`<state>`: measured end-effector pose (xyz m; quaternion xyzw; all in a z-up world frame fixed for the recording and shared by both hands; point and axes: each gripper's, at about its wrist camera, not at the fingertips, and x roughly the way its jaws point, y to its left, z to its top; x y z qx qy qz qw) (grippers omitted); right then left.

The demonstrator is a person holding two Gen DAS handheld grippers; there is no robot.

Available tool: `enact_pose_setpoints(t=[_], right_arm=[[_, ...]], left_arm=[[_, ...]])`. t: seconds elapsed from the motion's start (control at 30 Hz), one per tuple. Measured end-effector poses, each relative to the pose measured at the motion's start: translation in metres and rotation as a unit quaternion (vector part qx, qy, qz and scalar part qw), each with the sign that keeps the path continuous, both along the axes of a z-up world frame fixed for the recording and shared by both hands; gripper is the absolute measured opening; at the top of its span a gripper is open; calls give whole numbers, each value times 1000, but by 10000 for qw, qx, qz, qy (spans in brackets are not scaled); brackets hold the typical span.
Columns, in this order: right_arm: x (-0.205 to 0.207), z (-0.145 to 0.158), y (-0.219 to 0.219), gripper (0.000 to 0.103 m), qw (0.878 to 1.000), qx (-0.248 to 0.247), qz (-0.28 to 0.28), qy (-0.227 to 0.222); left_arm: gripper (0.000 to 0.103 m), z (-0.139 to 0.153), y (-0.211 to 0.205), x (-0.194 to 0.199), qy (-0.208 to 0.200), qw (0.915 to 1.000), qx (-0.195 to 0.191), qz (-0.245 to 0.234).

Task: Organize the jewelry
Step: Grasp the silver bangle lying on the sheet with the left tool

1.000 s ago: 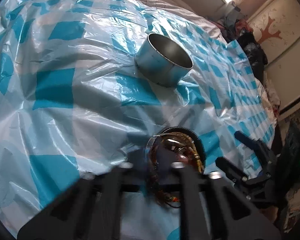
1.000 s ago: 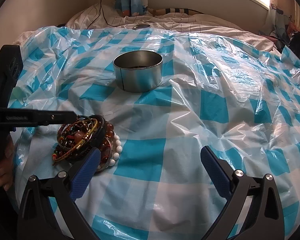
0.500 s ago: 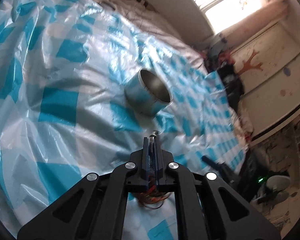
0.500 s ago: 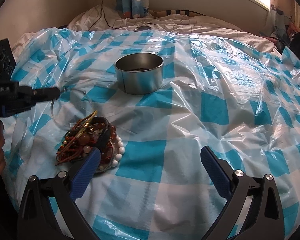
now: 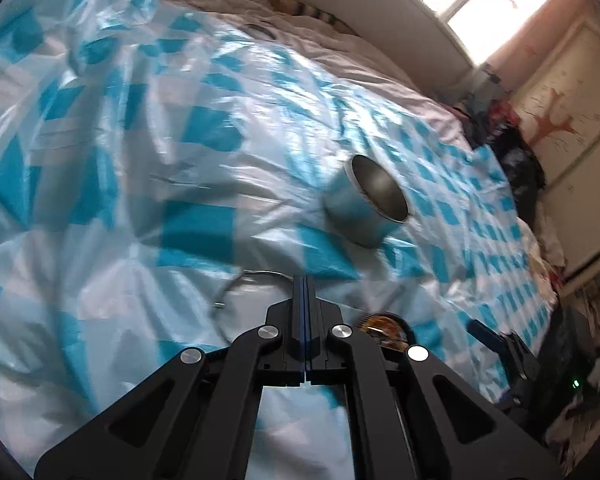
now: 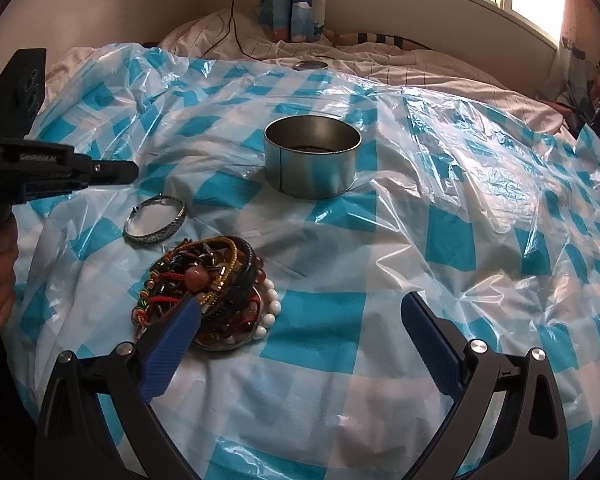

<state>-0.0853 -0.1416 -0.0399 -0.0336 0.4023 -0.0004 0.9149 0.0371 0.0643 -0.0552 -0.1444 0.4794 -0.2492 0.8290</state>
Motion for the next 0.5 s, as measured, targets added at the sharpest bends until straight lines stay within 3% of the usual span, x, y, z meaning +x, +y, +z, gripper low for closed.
enact_pose_setpoints(t=[0.1,0.23,0.33,0.37,0.43,0.5], right_arm=[[0,0,2,96,10000,-22,33,-7],[-1,0,2,96,10000,16,42,-6],[-1,1,2,96,10000,33,39,-11],[-1,1,2,96,10000,29,42,-15],[-1,1,1,96,10000,51,24,-13],[-1,1,0,96,9999,100,6,1]], left_arm=[[4,-11,-3,5,107,9996,254,-52],[32,-24,-21,8,17,9940,1094,-76],[32,-32,-24,11,30,9910,1338,-64],[32,-33,-24,12,23,9904,1382,-66],[0,-34,-27,12,24,9888,1487,-136],[0,-32,-27,11,83,9915,1282,-202]])
